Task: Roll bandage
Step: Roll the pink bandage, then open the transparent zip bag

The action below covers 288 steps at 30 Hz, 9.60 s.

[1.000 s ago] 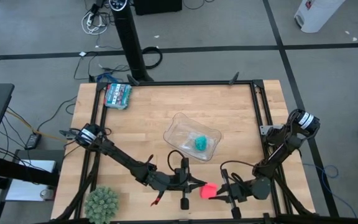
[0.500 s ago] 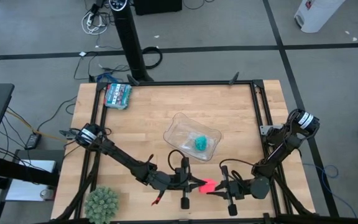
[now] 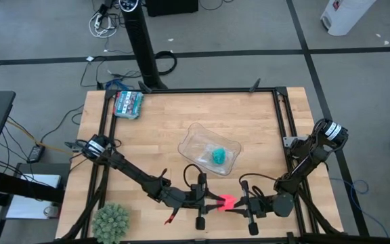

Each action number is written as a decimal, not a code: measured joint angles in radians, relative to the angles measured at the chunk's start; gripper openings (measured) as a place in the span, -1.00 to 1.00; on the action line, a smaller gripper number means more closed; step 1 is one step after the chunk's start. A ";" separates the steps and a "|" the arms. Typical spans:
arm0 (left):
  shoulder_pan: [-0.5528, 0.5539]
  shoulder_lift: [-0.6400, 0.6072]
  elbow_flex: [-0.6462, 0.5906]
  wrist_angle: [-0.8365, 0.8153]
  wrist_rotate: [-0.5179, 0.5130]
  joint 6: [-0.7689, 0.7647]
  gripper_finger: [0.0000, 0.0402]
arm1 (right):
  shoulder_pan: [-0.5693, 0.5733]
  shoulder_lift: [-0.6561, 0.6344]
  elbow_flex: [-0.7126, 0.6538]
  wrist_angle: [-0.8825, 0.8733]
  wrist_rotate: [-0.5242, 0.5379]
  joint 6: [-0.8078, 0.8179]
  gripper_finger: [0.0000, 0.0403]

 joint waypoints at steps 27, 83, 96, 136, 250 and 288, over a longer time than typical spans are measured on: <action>-0.002 -0.001 0.000 -0.020 0.001 -0.021 -0.26 | -0.001 0.000 0.000 -0.009 0.000 0.000 -0.97; 0.000 -0.037 0.000 -0.111 -0.063 0.016 -0.15 | 0.042 -0.001 0.000 -0.021 0.052 -0.037 -0.97; -0.006 -0.135 0.000 -0.411 -0.060 -0.167 0.03 | 0.074 -0.047 0.000 -0.138 0.032 -0.203 -0.98; 0.049 -0.132 0.000 -0.561 -0.075 -0.328 0.03 | -0.092 -0.165 0.000 -1.084 -0.297 0.774 -0.95; -0.121 -0.056 -0.015 -0.511 -0.658 -0.141 0.03 | -0.849 -0.200 0.319 -1.274 -0.804 -0.143 -0.20; -0.260 -0.055 -0.190 -0.493 -0.780 -0.460 0.03 | -0.993 0.270 0.591 -1.431 -0.837 -0.656 -0.33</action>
